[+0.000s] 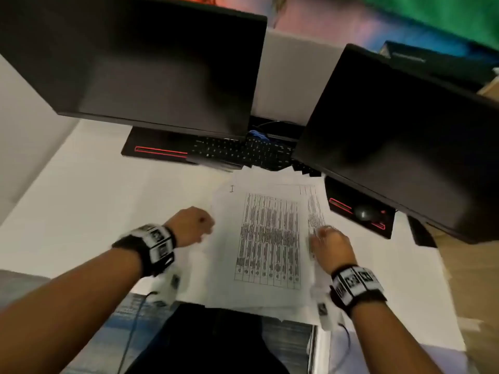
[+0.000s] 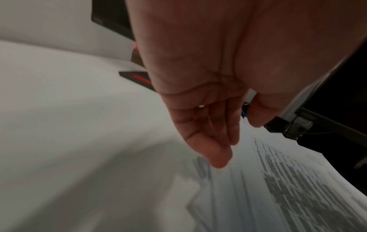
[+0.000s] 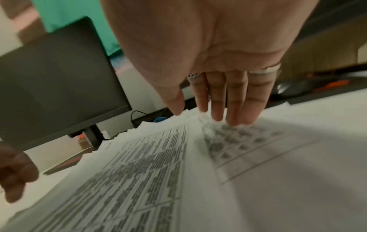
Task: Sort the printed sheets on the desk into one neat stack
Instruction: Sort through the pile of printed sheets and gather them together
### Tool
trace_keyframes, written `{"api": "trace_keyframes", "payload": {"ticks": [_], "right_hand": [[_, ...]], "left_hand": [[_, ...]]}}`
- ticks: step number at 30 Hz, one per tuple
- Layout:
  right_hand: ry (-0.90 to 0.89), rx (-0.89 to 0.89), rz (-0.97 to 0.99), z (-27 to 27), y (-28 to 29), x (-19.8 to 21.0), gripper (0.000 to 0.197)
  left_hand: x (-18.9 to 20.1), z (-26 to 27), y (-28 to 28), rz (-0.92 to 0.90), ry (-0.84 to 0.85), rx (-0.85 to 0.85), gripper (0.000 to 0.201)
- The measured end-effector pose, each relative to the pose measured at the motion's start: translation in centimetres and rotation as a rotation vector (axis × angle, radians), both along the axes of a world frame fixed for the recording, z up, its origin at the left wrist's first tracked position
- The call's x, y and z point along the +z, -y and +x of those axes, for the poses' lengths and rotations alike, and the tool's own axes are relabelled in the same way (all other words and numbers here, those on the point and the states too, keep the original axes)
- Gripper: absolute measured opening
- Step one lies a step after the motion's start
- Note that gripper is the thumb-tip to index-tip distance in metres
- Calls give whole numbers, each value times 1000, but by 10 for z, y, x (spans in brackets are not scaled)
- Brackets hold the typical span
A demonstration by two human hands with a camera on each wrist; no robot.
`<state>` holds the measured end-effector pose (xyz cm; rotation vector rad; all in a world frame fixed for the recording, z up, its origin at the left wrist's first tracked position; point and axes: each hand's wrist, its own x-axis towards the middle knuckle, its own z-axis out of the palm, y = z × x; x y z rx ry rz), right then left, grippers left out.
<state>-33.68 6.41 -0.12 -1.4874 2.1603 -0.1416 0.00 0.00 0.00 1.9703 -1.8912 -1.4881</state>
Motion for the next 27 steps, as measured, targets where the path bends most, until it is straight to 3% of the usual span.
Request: {"api": "trace_keyframes", "payload": {"ticks": [3, 5, 9, 11, 13, 15, 17, 21, 24, 27], "right_hand": [[-55, -64, 119, 26, 19, -14, 69], [-61, -78, 162, 48, 23, -18, 85], [209, -272, 113, 68, 29, -22, 106], [353, -457, 64, 68, 33, -23, 102], [462, -542, 26, 67, 33, -25, 83], [563, -517, 9, 63, 32, -33, 62], [642, -469, 5, 62, 29, -34, 54], [820, -446, -108, 44, 19, -15, 27], [836, -450, -123, 24, 13, -20, 34], [799, -400, -30, 27, 13, -30, 47]], "left_hand": [[-17, -34, 8, 38, 51, 9, 33], [-22, -55, 8, 36, 84, 27, 49], [-35, -72, 4, 100, 9, 117, 78], [-39, -70, 3, 97, -8, 225, 81], [-42, -64, 3, 88, -14, 278, 76], [-43, -56, 2, 113, -67, 309, 70], [-45, -46, 3, 83, -75, 326, 65], [-44, -27, 2, -27, -46, 392, 61], [-40, -26, 2, 29, -102, 354, 62], [-42, -31, 1, 76, -30, 244, 62]]}}
